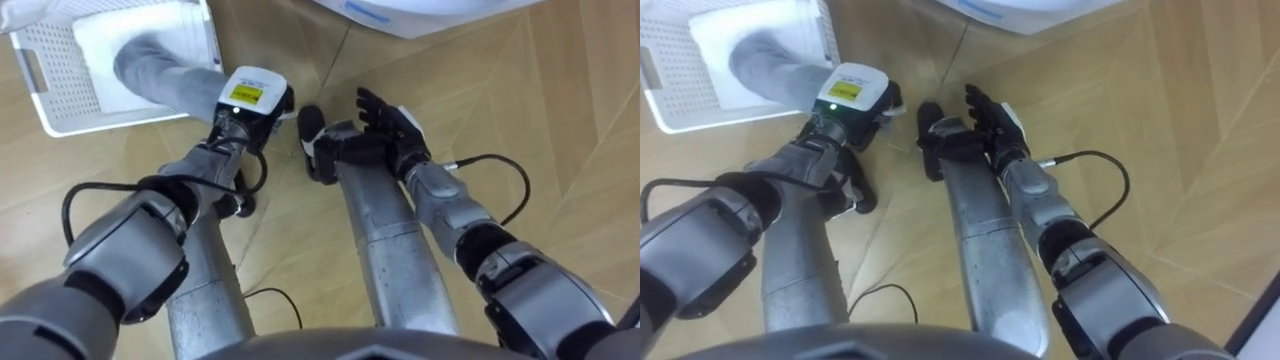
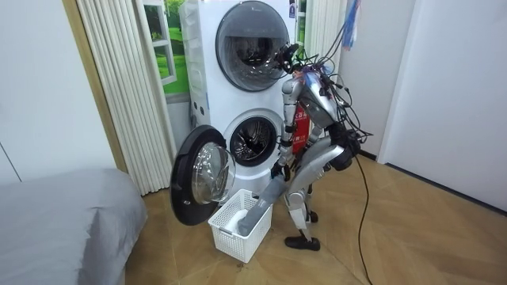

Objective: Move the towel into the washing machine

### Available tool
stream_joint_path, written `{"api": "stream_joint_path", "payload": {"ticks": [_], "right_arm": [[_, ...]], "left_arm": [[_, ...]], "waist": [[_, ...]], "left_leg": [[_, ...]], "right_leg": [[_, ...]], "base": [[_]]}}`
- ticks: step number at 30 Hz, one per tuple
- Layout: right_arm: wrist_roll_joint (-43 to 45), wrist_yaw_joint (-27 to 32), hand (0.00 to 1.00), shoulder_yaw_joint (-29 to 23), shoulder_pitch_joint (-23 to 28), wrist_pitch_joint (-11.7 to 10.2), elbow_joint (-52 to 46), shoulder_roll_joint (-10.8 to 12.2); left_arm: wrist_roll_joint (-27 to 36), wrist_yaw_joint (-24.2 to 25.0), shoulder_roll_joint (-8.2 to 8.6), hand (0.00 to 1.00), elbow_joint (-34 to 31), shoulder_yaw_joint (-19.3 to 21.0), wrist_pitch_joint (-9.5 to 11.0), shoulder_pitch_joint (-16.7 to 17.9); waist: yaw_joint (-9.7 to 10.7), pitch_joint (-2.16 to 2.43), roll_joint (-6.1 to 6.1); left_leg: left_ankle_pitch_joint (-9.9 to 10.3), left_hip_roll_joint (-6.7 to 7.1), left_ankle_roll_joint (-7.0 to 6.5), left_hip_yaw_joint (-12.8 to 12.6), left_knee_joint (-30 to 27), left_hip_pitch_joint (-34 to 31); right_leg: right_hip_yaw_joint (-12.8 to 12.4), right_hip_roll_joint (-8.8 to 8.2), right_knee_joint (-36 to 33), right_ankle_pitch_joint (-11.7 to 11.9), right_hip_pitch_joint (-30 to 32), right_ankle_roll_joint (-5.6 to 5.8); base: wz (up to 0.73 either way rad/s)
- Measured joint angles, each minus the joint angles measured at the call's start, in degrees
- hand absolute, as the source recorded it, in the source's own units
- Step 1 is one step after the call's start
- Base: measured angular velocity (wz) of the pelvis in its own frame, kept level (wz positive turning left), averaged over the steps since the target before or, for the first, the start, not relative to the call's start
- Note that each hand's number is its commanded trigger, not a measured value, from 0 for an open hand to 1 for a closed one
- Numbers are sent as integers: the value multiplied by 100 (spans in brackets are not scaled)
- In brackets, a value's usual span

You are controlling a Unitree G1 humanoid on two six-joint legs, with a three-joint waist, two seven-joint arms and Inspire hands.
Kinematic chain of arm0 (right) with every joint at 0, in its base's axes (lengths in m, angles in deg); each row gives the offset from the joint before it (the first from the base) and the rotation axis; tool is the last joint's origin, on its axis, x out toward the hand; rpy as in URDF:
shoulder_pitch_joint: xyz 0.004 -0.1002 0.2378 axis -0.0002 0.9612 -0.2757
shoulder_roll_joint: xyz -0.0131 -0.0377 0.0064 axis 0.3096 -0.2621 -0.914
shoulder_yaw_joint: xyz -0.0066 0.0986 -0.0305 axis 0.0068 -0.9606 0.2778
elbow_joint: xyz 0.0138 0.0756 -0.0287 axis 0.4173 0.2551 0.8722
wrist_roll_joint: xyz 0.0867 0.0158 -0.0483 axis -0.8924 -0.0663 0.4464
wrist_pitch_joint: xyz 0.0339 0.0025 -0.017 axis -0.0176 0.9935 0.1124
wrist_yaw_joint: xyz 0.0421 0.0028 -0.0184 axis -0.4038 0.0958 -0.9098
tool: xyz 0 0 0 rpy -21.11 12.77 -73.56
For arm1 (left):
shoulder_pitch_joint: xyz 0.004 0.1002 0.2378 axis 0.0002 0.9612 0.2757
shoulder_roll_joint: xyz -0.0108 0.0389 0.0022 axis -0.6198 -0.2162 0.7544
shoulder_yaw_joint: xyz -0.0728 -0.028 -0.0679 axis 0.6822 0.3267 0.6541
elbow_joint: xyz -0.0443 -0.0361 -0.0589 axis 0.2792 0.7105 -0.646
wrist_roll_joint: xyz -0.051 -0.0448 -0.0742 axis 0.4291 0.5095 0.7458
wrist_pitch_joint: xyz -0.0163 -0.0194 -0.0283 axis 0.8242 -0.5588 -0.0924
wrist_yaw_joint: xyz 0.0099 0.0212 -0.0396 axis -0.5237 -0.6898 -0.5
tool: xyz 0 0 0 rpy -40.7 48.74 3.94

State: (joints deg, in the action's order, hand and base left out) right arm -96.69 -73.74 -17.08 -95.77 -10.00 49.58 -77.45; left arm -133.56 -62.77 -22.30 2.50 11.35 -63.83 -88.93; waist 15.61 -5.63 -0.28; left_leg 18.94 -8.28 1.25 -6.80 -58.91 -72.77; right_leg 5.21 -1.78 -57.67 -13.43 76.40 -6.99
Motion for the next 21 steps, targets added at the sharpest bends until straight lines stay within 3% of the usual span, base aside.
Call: {"api": "stream_joint_path", "payload": {"ticks": [9, 17, 21], "right_arm": [[-71, 25, 0, 4, -1, 100, 75, -11], [-65, 181, 0, 230, 52, 213, 396, -22], [-38, 203, 0, 228, 180, 250, 533, -59]], "left_arm": [[4, 532, 103, 100, -39, -156, -257, 51], [76, 623, 130, 100, -30, -132, -222, 236], [81, 425, 152, 100, -34, 129, -23, 462]], "waist": [[-38, 16, 26], [-187, 21, 28], [-377, 21, 28]], "left_leg": [[32, 9, -13, -97, 113, 211], [16, 31, 8, -95, 499, 909], [-19, 70, 43, -102, 887, 1560]], "right_leg": [[-16, -44, 97, -17, -156, -14], [18, -25, 482, -5, -873, 7], [37, -21, 819, 5, -1520, 29]], "base": [[-3], [0], [0]]}}
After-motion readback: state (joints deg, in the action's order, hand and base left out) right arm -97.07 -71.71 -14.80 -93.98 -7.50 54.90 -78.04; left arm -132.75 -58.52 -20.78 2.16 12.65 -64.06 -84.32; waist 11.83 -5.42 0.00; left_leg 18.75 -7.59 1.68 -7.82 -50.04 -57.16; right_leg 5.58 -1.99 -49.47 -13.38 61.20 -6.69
